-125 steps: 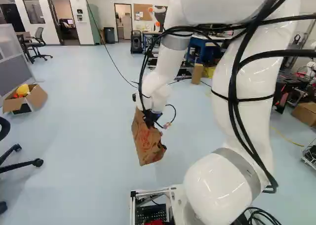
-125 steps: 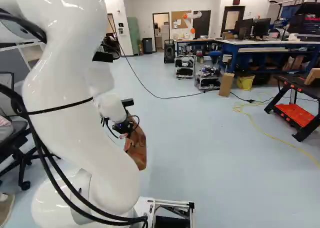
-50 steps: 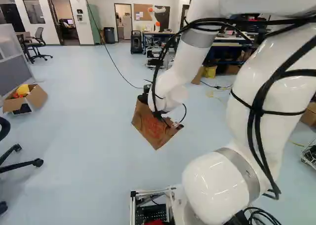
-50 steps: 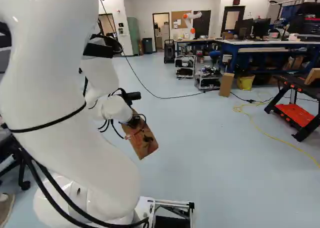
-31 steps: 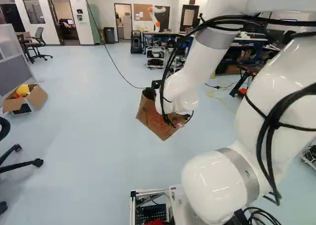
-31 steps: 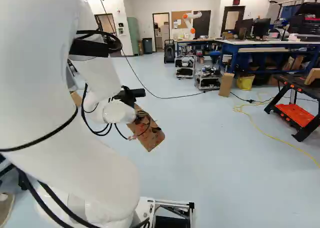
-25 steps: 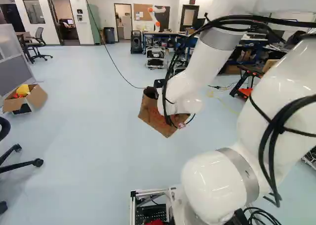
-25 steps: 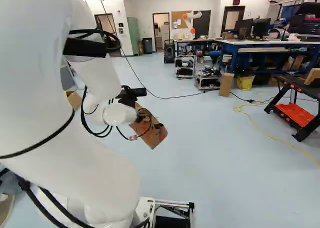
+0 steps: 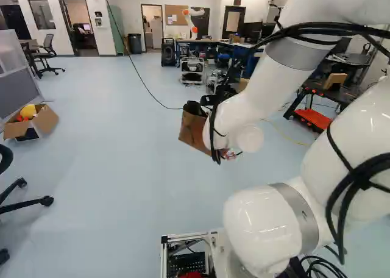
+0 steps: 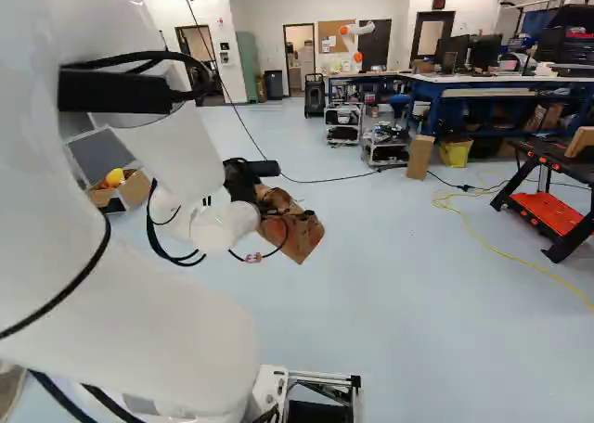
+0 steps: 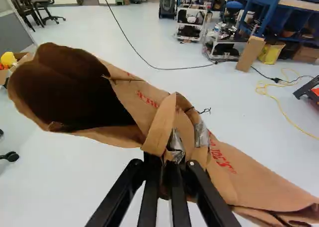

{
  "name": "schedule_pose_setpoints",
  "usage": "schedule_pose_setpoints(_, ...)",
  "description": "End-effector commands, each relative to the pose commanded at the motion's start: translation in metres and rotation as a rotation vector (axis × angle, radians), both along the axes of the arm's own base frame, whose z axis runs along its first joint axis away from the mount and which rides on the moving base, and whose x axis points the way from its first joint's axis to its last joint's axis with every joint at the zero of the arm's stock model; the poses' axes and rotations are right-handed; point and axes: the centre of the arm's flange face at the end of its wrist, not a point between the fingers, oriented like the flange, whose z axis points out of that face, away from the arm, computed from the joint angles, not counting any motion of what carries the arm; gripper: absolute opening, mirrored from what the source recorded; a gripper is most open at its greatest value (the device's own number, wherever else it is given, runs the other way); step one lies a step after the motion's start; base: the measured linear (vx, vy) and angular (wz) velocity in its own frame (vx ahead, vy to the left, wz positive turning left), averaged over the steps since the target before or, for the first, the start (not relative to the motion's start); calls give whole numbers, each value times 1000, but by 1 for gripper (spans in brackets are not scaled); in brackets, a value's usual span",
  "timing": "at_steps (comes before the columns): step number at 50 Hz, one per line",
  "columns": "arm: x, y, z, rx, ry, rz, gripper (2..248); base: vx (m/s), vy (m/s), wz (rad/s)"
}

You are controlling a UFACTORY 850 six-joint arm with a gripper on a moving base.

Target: Pick up the grocery bag from the ground

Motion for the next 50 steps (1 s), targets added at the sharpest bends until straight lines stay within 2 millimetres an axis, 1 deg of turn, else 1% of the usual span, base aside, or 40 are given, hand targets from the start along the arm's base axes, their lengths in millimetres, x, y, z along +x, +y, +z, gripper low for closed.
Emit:
schedule_pose_setpoints(25, -16, -12, 5, 4, -97, -41, 22, 0, 0, 0)
schedule_pose_setpoints(50, -20, -14, 6, 4, -118, -50, 22, 0, 0, 0)
